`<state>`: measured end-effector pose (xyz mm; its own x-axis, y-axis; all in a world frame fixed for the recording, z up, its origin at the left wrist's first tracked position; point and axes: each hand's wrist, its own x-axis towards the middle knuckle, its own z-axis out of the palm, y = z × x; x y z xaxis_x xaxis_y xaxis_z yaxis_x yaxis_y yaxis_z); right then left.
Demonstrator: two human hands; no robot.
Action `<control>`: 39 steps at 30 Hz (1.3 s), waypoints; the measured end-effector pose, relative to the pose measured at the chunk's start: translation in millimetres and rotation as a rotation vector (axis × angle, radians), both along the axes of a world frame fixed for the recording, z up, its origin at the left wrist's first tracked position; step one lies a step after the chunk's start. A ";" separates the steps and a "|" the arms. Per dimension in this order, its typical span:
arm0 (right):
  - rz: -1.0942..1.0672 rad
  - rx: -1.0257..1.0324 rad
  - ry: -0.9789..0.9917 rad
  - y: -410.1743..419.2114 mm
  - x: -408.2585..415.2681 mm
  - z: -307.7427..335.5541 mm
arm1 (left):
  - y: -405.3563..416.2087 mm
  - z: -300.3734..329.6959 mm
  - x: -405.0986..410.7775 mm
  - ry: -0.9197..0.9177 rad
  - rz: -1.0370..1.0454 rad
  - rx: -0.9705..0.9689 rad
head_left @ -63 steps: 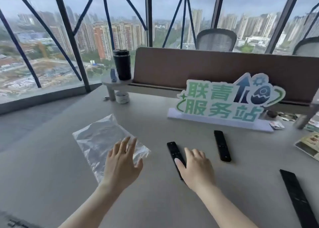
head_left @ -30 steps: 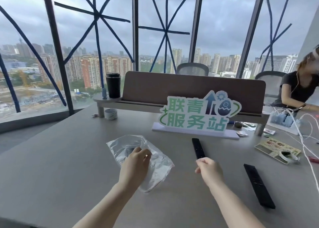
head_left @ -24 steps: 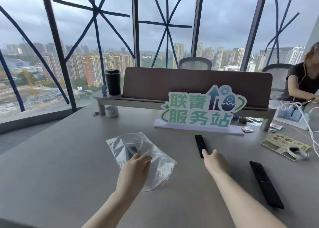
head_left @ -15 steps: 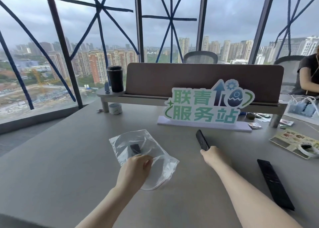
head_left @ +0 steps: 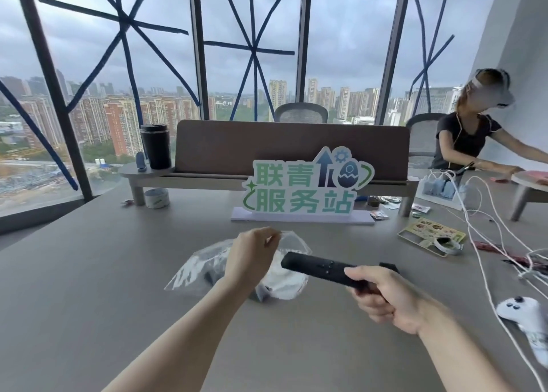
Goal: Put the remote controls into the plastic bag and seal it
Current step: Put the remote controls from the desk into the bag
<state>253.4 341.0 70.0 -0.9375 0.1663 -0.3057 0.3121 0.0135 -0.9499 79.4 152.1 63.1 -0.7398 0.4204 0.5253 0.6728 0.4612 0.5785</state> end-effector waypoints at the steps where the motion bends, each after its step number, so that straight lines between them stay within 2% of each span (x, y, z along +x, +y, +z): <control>1: 0.002 0.041 -0.048 -6.8 -2.3 -3.8 | -0.5 -3.6 5.5 -0.002 -0.004 -0.003; 5: -0.027 0.081 -0.093 -42.7 -33.5 -30.7 | -3.6 -15.7 21.6 -0.046 0.002 0.010; 8: -0.175 0.142 -0.047 -56.8 -53.7 -48.7 | -8.7 -19.2 25.0 -0.079 0.018 0.006; 13: -0.627 0.507 0.043 -9.4 -30.9 -65.0 | -16.3 -25.3 25.2 -0.126 0.031 -0.041; 15: -0.747 0.683 -0.049 17.1 -9.5 -66.7 | -14.5 -30.4 27.2 -0.135 0.013 -0.117; 17: -0.816 0.908 -0.220 40.6 10.2 -70.2 | -10.6 -36.7 28.6 -0.159 -0.022 -0.198; 19: -0.790 1.007 -0.390 54.9 23.3 -72.8 | -6.7 -40.9 29.8 -0.195 -0.050 -0.244; 21: -0.746 1.010 -0.461 64.2 27.7 -80.8 | -4.1 -43.5 29.9 -0.186 -0.057 -0.260; 26: -0.557 0.899 -0.448 70.7 21.6 -85.3 | -3.4 -53.6 29.6 -0.135 -0.013 -0.218; 31: -0.617 0.729 -0.303 59.7 30.3 -77.6 | -8.6 -58.6 28.7 -0.160 0.039 -0.220; 36: -0.694 0.950 -0.328 39.7 11.6 -76.2 | -4.7 -60.1 32.5 -0.161 0.047 -0.239; 39: -0.477 1.226 -0.349 23.0 -16.4 -66.9 | -3.6 -59.8 31.2 -0.148 0.036 -0.235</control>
<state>237.0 364.0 3.1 -0.6178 0.7838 0.0639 0.7436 0.6087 -0.2768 110.6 148.5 3.3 -0.8177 0.4901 0.3020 0.5701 0.6162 0.5434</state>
